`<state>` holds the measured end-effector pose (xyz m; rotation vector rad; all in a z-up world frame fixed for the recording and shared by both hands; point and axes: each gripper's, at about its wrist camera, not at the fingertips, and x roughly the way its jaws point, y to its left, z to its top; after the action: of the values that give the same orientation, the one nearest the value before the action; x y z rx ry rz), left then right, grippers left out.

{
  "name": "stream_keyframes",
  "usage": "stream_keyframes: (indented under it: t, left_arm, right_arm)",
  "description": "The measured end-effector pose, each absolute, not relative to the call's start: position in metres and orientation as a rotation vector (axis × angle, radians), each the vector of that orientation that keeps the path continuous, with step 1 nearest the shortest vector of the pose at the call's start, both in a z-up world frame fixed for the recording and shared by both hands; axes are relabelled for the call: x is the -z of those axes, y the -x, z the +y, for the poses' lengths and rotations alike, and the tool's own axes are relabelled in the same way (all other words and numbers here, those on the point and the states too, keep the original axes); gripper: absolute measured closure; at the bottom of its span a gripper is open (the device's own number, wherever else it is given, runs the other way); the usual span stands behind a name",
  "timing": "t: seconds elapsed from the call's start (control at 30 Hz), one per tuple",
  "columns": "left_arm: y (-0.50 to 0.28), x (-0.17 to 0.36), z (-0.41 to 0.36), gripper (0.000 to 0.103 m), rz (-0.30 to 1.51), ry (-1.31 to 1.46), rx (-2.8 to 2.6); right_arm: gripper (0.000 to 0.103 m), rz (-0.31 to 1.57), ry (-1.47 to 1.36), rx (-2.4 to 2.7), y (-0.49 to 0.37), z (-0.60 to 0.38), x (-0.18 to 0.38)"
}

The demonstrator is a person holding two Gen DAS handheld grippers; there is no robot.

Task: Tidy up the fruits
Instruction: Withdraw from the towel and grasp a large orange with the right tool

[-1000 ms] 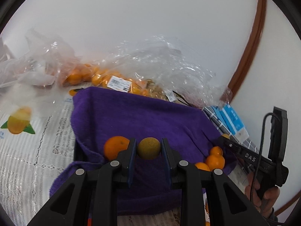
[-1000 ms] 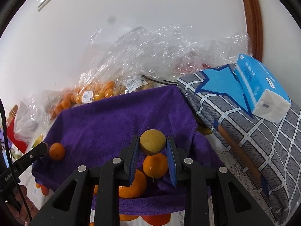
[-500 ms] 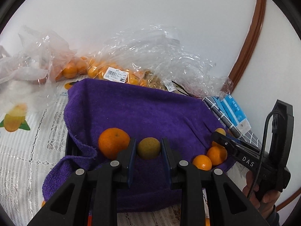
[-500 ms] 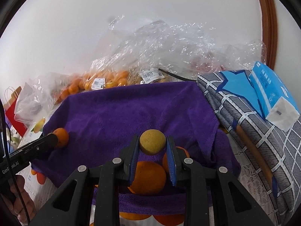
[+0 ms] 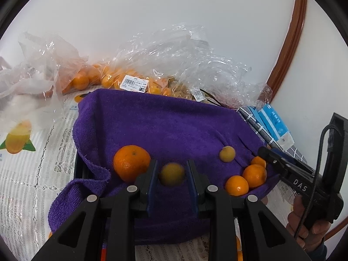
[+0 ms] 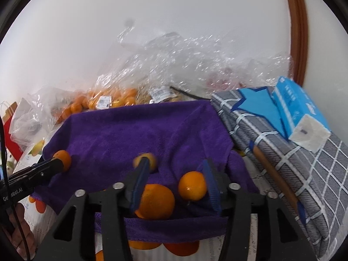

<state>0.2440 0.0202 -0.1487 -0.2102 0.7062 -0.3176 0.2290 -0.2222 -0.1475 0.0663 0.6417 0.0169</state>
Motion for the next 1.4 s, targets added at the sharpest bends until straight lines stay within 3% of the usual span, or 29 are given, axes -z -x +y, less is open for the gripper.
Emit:
stream_keyframes:
  t: [0.23, 0.53, 0.77, 0.93, 1.1, 1.4]
  left_arm:
    - [-0.240, 0.145, 0.017, 0.070, 0.683, 0.189, 0.329]
    - [-0.234, 0.141, 0.019, 0.068, 0.660, 0.179, 0.309]
    - [-0.202, 0.135, 0.030, 0.058, 0.620, 0.146, 0.253]
    - [-0.175, 0.137, 0.053, 0.057, 0.632, 0.182, 0.217]
    - [-0.159, 0.147, 0.073, 0.056, 0.674, 0.242, 0.190]
    - [-0.160, 0.152, 0.074, 0.056, 0.701, 0.254, 0.192]
  right_arm:
    - [0.047, 0.596, -0.001, 0.062, -0.201, -0.223, 0.135]
    - [0.047, 0.612, 0.073, 0.119, -0.154, -0.212, 0.125]
    - [0.047, 0.673, 0.041, 0.030, -0.131, -0.206, 0.119]
    - [0.048, 0.705, 0.026, -0.019, -0.118, -0.195, 0.123]
    - [0.055, 0.734, -0.009, -0.065, -0.116, -0.187, 0.136]
    - [0.055, 0.805, -0.018, -0.160, -0.131, -0.170, 0.161]
